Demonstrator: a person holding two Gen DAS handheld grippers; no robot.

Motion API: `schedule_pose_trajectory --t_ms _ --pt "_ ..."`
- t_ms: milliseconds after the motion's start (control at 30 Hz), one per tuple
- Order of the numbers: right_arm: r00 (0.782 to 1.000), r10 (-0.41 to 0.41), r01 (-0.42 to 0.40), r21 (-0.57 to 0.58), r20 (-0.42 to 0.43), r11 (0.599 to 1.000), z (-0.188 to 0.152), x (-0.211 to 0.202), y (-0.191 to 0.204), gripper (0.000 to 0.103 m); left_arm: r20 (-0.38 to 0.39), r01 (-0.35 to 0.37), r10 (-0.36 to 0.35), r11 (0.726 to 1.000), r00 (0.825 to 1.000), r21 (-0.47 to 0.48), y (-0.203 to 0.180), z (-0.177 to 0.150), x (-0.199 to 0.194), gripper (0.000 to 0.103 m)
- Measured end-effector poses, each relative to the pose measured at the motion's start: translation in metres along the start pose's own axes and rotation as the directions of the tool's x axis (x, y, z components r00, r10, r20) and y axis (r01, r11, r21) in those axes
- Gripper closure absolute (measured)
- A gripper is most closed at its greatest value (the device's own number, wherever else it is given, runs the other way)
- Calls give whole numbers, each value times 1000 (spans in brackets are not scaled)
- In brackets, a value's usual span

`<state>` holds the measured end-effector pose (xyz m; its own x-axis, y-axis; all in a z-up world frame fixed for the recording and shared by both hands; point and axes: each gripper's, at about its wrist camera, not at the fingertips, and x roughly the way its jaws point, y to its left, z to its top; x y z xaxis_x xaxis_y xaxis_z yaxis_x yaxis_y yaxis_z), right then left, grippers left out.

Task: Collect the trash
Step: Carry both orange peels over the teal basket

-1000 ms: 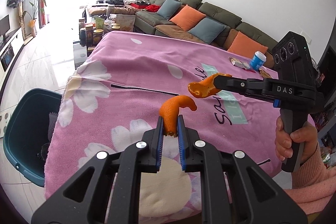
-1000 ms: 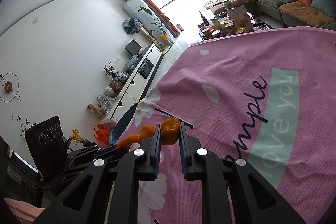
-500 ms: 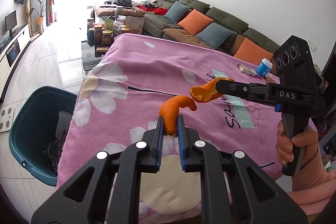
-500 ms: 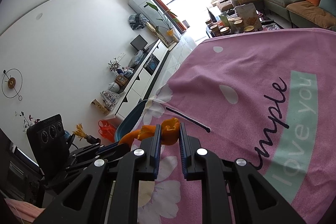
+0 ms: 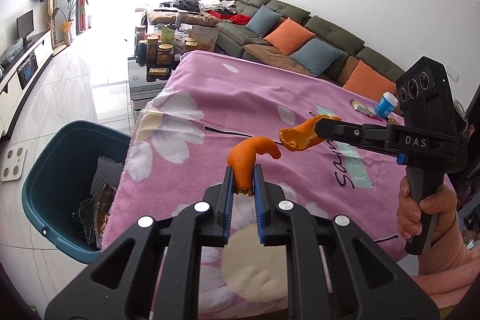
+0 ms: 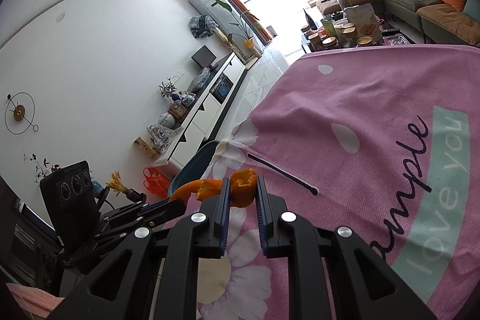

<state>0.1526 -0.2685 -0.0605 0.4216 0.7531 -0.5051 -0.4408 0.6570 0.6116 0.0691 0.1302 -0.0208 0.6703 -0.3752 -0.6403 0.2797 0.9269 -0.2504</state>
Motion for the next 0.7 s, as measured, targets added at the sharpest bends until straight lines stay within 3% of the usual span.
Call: schedule_pose_trajectory --t_ms 700 --pt "999 22 -24 -43 -31 999 7 20 24 88 27 -44 46 998 999 -48 26 0 -16 90"
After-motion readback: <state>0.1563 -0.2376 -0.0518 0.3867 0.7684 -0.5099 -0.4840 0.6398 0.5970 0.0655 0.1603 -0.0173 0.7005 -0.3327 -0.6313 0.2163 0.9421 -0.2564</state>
